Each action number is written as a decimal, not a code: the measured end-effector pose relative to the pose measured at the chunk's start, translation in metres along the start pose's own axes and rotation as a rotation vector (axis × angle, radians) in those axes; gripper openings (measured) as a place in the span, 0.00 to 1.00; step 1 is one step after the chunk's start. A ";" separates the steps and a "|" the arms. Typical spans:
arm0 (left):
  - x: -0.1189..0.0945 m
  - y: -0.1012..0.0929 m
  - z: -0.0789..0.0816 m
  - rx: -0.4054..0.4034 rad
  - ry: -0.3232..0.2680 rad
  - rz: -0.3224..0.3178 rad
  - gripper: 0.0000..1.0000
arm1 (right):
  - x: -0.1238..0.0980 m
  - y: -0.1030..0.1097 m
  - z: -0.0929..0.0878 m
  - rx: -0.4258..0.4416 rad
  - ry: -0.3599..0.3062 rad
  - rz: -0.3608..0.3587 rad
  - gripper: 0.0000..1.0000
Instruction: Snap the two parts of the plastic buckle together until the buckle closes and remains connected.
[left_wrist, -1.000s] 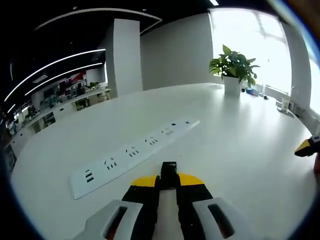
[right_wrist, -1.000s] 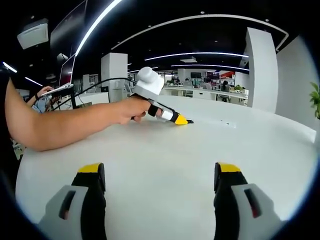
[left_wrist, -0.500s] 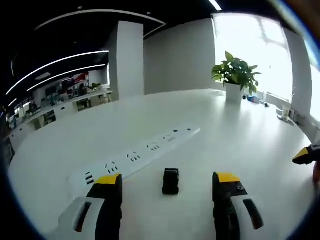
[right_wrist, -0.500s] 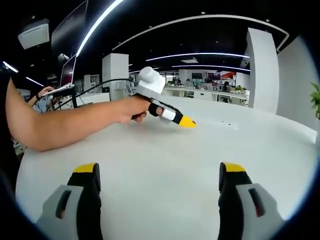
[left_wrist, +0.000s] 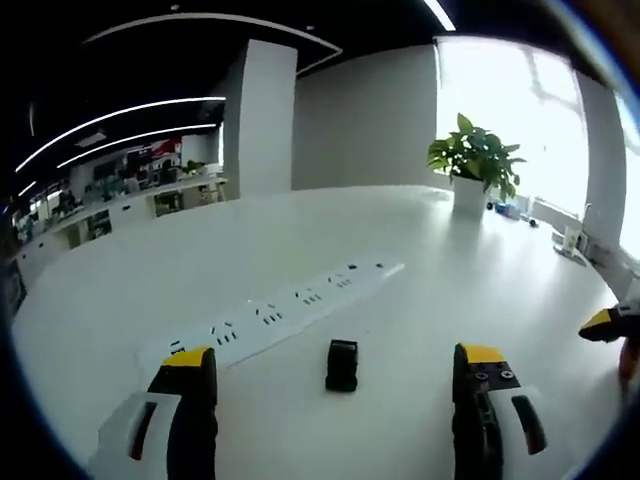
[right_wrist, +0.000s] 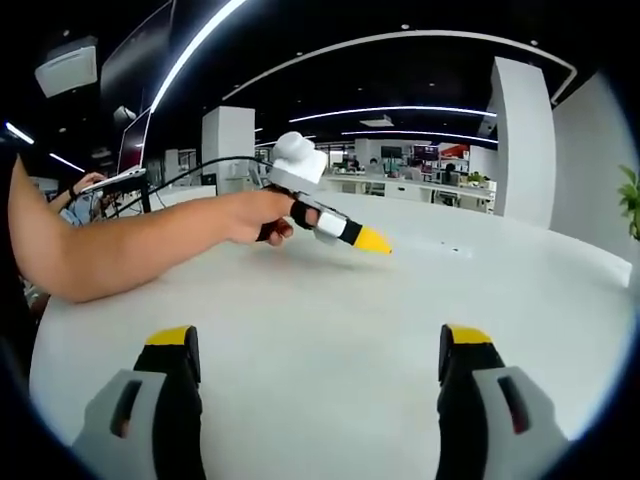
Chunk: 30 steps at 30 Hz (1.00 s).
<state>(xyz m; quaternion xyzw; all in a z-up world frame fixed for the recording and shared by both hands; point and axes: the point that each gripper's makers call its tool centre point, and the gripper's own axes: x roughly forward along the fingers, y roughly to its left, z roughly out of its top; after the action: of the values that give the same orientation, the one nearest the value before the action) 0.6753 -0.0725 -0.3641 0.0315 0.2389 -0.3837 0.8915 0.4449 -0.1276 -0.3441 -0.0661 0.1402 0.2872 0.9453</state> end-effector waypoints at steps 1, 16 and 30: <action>-0.001 0.001 0.000 -0.001 0.001 0.007 0.99 | 0.000 0.000 0.000 -0.001 0.000 0.000 1.00; -0.006 0.002 -0.002 -0.022 0.009 0.014 0.99 | 0.000 -0.004 0.000 -0.013 -0.001 -0.015 1.00; -0.021 -0.001 0.014 -0.038 -0.044 0.031 0.99 | 0.000 -0.001 0.003 -0.034 -0.006 -0.021 1.00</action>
<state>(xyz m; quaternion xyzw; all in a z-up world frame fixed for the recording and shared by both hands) 0.6681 -0.0622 -0.3427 0.0098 0.2257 -0.3659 0.9028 0.4461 -0.1284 -0.3410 -0.0827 0.1318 0.2795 0.9474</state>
